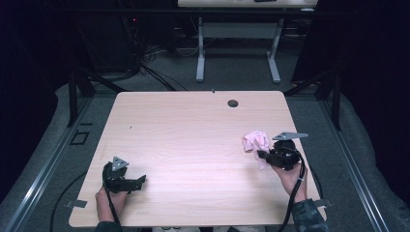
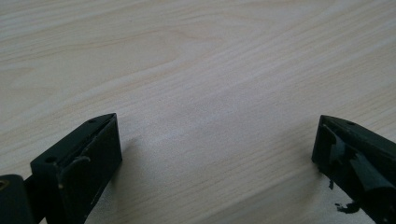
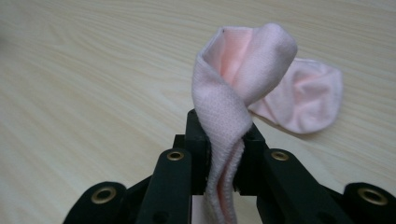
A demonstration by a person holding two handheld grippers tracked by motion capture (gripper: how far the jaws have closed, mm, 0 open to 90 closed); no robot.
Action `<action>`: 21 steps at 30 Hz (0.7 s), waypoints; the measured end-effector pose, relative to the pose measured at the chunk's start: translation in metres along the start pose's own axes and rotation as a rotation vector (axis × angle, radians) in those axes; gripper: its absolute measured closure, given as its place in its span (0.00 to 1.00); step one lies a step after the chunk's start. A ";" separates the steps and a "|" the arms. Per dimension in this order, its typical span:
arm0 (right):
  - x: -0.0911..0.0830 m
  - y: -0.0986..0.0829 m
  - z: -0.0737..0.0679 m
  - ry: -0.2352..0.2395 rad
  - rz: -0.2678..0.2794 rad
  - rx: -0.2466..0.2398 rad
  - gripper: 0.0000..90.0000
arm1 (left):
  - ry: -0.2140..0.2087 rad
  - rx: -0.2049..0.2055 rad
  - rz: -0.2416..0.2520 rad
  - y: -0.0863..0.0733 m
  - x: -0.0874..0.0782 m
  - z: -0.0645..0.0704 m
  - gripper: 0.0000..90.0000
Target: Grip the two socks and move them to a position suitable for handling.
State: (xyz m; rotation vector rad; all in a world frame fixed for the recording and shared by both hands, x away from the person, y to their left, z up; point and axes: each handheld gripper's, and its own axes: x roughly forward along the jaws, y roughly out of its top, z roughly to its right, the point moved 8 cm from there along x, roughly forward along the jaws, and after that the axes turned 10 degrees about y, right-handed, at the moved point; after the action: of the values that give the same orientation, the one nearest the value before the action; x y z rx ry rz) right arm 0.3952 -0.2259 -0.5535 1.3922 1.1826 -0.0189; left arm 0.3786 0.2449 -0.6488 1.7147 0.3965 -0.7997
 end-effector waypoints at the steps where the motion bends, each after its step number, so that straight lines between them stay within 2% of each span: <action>1: 0.000 0.000 0.000 0.000 0.000 0.000 0.88 | 0.000 0.000 0.000 0.000 0.000 0.000 0.01; 2: 0.001 0.000 -0.012 0.032 -0.002 -0.010 0.88 | 0.000 0.000 0.000 0.000 0.000 0.000 0.01; 5: 0.005 -0.002 -0.031 0.082 -0.005 -0.029 0.88 | 0.000 -0.001 0.000 0.000 0.000 0.000 0.01; 6: 0.005 -0.002 -0.031 0.082 -0.005 -0.029 0.88 | 0.000 -0.001 0.000 0.000 0.000 0.000 0.01; 7: 0.007 -0.003 -0.038 0.102 -0.015 -0.043 0.88 | -0.001 -0.003 0.000 0.000 0.000 0.000 0.01; 8: 0.011 -0.005 -0.053 0.134 -0.021 -0.056 0.88 | -0.001 0.000 0.000 0.000 0.000 0.000 0.01; 9: 0.014 -0.006 -0.060 0.156 -0.028 -0.069 0.88 | -0.001 -0.003 0.000 0.000 0.000 0.000 0.01; 10: 0.014 -0.006 -0.060 0.156 -0.028 -0.069 0.88 | -0.001 -0.003 0.000 0.000 0.000 0.000 0.01; 14: 0.026 -0.012 -0.092 0.232 -0.060 -0.116 0.88 | -0.001 -0.001 0.000 0.000 0.000 0.000 0.01; 17: 0.034 -0.017 -0.111 0.283 -0.088 -0.141 0.88 | -0.001 -0.003 0.000 0.000 0.000 0.000 0.01; 18: 0.041 -0.023 -0.123 0.316 -0.110 -0.151 0.88 | -0.001 -0.003 0.000 0.000 0.000 0.000 0.01; 20: 0.049 -0.028 -0.134 0.341 -0.138 -0.162 0.88 | -0.001 -0.004 0.001 0.000 0.000 0.000 0.02; 21: 0.049 -0.028 -0.134 0.341 -0.138 -0.162 0.88 | -0.001 -0.004 0.001 0.000 0.000 0.000 0.02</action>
State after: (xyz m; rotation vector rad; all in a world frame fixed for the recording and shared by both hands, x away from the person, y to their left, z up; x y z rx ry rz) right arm 0.3179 -0.1044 -0.5714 1.1977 1.5269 0.2205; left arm 0.3786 0.2448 -0.6488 1.7112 0.3969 -0.7986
